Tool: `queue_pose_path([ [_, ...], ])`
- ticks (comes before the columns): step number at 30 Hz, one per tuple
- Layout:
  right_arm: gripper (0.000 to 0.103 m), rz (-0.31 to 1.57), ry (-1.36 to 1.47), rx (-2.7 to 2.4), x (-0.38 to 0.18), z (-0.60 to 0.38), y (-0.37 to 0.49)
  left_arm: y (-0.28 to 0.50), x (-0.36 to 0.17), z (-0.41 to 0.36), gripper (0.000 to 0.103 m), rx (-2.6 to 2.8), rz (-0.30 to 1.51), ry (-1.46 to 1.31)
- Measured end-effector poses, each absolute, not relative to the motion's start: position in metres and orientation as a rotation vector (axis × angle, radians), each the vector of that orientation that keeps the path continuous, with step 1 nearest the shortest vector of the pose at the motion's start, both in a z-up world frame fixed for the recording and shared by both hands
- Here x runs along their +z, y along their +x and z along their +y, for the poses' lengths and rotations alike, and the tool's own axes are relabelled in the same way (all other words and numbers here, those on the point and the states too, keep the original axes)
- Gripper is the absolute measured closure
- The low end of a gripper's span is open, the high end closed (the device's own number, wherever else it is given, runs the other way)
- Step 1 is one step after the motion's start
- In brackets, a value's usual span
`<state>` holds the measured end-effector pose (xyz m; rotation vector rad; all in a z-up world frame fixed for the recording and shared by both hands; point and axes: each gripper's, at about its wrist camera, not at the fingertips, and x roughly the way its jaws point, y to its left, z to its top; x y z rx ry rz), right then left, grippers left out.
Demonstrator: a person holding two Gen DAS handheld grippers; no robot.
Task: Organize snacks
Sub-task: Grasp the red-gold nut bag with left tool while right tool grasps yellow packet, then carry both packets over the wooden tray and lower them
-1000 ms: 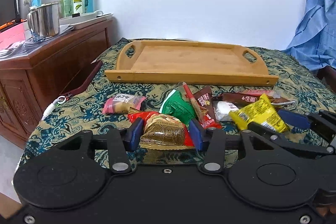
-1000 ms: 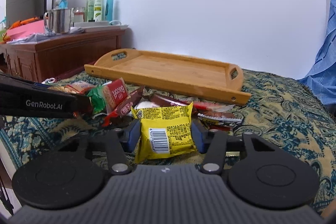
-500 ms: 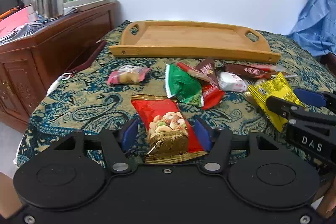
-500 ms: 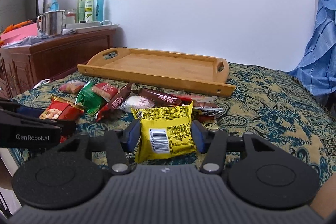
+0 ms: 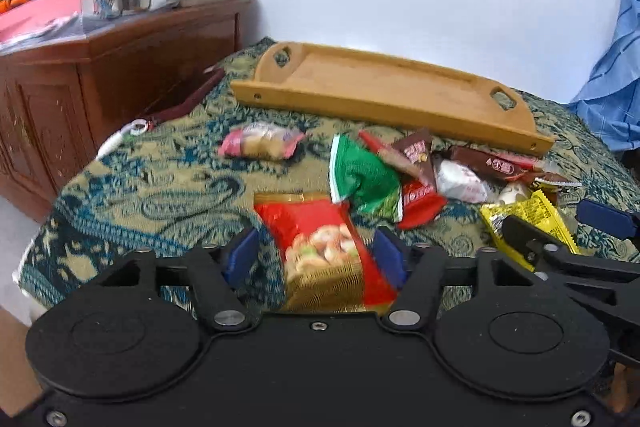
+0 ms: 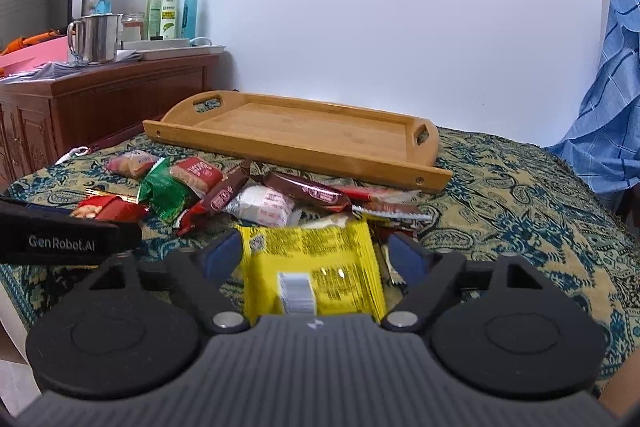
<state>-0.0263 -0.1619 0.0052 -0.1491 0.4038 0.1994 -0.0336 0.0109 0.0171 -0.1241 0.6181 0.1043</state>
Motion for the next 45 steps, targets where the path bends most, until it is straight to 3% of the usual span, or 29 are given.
queue_pose_path([
  [4,0.014,0.448,-0.155,0.208,0.002,-0.157,-0.019,-0.027,0.016,0.009,0.056,0.101,0.633,-0.103],
  [5,0.017,0.461,-0.156,0.212,0.001,-0.156,-0.018,-0.028,0.017,0.008,0.057,0.098,0.629,-0.089],
  [8,0.042,0.495,-0.169,0.205,-0.004,-0.154,-0.018,-0.033,0.021,0.004,0.061,0.098,0.609,-0.061],
  [13,0.051,0.48,-0.119,0.206,0.002,-0.161,-0.023,-0.041,0.032,0.003,0.063,0.088,0.562,-0.039],
  [29,0.051,0.338,0.032,0.202,0.061,-0.193,0.005,-0.01,0.092,-0.006,0.063,-0.018,0.417,-0.098],
  [38,0.051,0.481,0.222,0.216,0.072,-0.226,0.107,0.069,0.109,-0.008,0.063,-0.088,0.436,-0.185],
  [45,0.051,0.559,0.257,0.215,0.068,-0.226,0.169,0.15,0.092,-0.014,0.063,-0.079,0.505,-0.216],
])
